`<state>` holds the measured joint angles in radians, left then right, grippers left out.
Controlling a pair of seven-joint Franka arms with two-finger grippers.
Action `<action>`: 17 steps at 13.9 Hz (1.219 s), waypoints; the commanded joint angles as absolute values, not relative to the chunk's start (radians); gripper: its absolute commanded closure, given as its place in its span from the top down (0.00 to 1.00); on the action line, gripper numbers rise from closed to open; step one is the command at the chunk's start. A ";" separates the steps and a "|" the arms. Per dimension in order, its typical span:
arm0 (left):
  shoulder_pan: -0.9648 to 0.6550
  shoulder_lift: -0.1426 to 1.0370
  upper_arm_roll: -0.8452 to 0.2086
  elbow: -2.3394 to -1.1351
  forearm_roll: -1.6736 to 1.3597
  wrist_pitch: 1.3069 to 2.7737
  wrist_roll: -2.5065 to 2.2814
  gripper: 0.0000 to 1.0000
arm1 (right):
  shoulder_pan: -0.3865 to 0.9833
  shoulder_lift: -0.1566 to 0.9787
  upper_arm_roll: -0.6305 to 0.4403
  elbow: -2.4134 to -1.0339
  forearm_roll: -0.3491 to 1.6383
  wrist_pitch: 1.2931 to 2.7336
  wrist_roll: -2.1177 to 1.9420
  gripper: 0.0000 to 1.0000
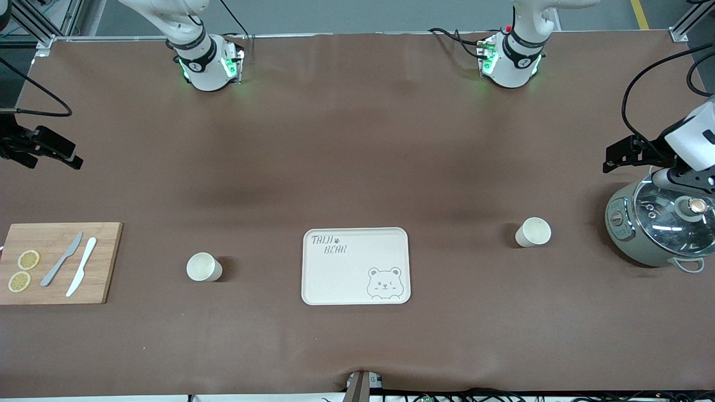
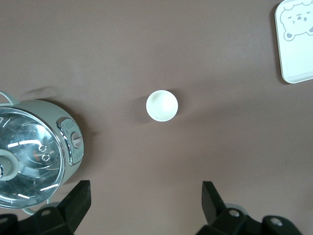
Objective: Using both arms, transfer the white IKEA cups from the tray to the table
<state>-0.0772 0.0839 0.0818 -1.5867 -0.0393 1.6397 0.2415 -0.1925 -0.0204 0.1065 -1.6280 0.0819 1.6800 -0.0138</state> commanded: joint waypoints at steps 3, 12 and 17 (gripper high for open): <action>-0.069 0.055 0.074 -1.623 -0.037 1.652 0.264 1.00 | -0.213 -0.002 0.120 -1.592 0.072 1.672 -0.025 1.00; -0.069 0.054 0.072 -1.626 -0.037 1.657 0.262 1.00 | -0.218 -0.002 0.118 -1.572 0.072 1.671 -0.025 1.00; -0.058 0.042 0.075 -1.618 -0.038 1.690 0.264 1.00 | -0.219 -0.002 0.118 -1.569 0.072 1.669 -0.025 1.00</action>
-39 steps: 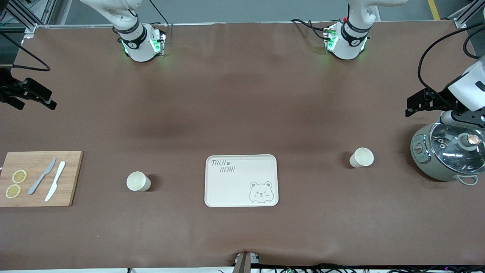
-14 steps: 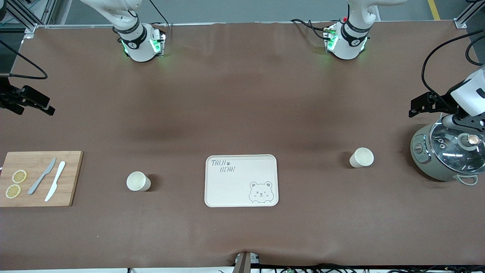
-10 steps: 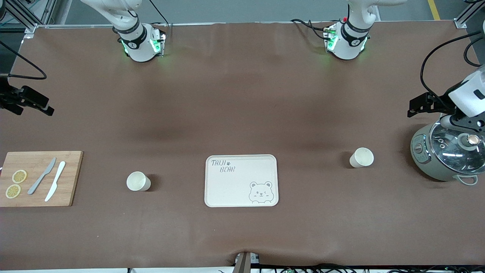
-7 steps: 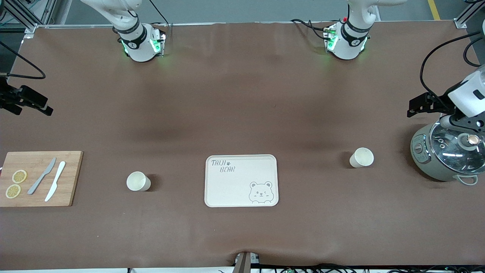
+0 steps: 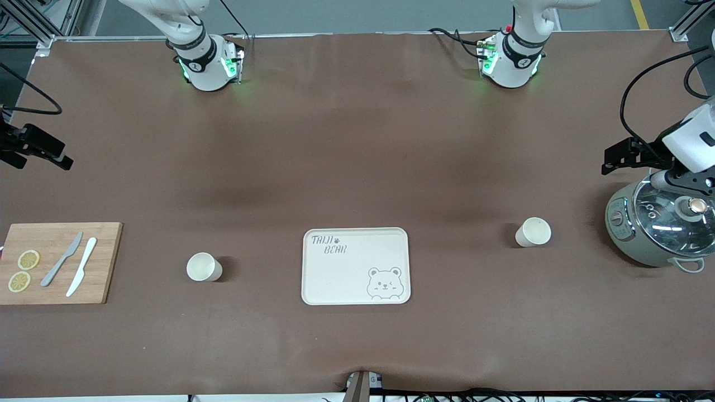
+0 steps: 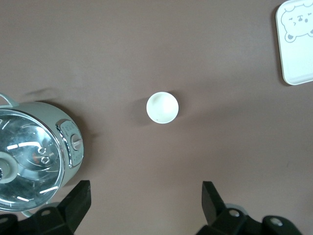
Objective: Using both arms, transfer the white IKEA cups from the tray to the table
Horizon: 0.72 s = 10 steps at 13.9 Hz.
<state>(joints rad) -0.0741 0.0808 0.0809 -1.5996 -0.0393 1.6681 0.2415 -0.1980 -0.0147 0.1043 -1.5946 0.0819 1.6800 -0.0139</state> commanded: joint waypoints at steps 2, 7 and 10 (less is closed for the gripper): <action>-0.058 0.034 0.072 -1.618 -0.038 1.704 0.264 1.00 | -0.222 -0.002 0.118 -1.571 0.072 1.669 -0.025 1.00; -0.063 0.017 -0.030 -1.614 -0.041 1.710 0.242 1.00 | -0.227 -0.003 0.118 -1.568 0.072 1.664 -0.025 1.00; -0.061 -0.011 -0.049 -1.615 -0.038 1.709 0.219 1.00 | -0.227 -0.003 0.118 -1.554 0.072 1.663 -0.023 1.00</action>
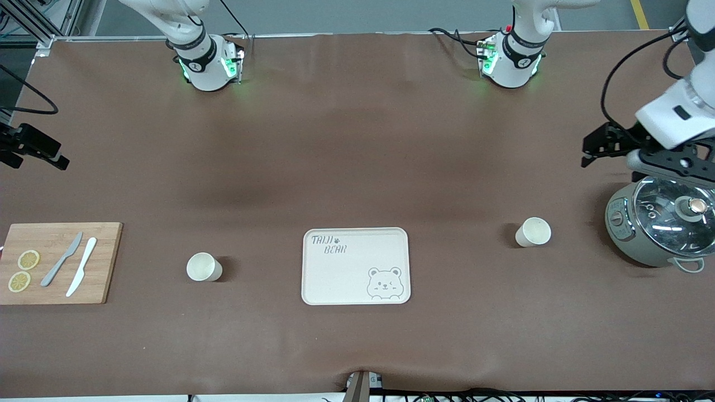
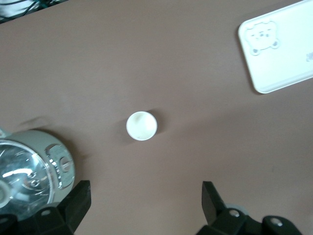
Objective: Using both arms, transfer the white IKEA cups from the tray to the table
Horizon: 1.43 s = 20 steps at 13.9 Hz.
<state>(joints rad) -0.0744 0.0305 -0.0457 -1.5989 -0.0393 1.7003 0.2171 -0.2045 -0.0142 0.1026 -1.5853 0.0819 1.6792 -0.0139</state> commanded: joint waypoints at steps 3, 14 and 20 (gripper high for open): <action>-0.051 -0.040 -0.038 -1.615 -0.037 1.700 0.238 1.00 | -0.229 -0.002 0.118 -1.543 0.074 1.661 -0.023 1.00; -0.014 -0.020 -0.051 -1.586 -0.046 1.651 0.241 1.00 | -0.227 0.011 0.118 -1.549 0.075 1.660 -0.026 1.00; -0.015 -0.008 -0.046 -1.582 -0.034 1.585 0.239 1.00 | -0.221 0.018 0.120 -1.549 0.075 1.660 -0.025 1.00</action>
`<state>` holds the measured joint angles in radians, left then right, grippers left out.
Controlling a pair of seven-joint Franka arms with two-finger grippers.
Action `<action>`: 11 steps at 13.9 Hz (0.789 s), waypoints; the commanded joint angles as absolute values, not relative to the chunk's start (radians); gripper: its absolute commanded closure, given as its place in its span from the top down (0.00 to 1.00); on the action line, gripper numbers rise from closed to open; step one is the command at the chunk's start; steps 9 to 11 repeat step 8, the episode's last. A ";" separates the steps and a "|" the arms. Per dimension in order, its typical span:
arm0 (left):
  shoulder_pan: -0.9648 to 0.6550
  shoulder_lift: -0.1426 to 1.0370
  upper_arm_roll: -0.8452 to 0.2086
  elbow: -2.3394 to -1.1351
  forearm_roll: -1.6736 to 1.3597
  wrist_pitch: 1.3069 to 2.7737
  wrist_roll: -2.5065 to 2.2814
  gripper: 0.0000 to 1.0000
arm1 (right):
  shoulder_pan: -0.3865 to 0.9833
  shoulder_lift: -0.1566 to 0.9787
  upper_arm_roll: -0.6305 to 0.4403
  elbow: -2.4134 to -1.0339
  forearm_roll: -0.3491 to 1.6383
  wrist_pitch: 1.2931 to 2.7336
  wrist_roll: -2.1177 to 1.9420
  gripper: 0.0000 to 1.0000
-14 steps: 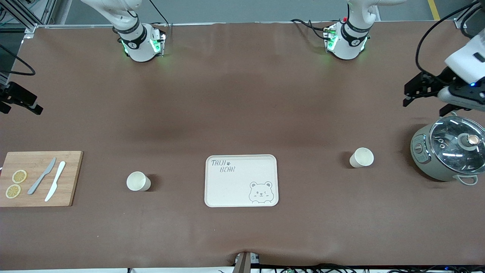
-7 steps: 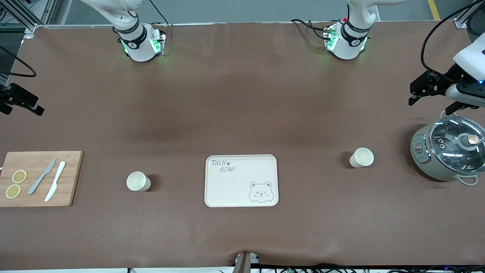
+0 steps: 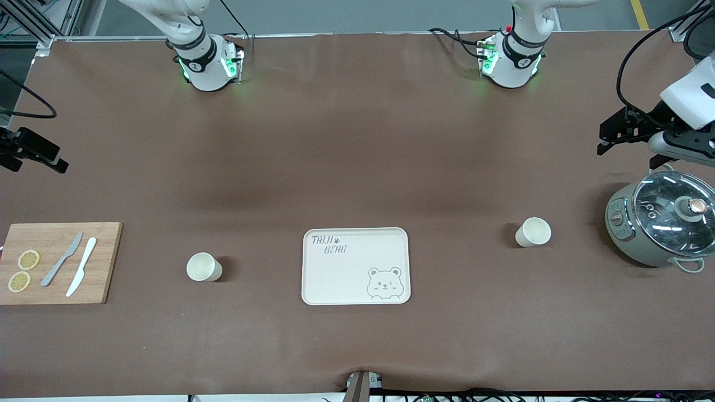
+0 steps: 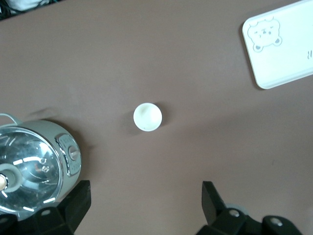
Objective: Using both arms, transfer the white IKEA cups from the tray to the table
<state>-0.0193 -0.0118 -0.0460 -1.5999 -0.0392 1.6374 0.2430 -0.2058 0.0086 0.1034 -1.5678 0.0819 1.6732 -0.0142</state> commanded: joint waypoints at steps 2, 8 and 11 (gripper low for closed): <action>-0.014 -0.009 -0.049 -1.583 0.007 1.548 0.241 1.00 | -0.224 0.018 0.120 -1.549 0.075 1.660 -0.025 1.00; -0.025 -0.009 -0.061 -1.582 0.038 1.537 0.235 1.00 | -0.225 0.029 0.120 -1.549 0.075 1.660 -0.025 1.00; -0.025 -0.009 -0.061 -1.582 0.038 1.537 0.235 1.00 | -0.225 0.029 0.120 -1.549 0.075 1.660 -0.025 1.00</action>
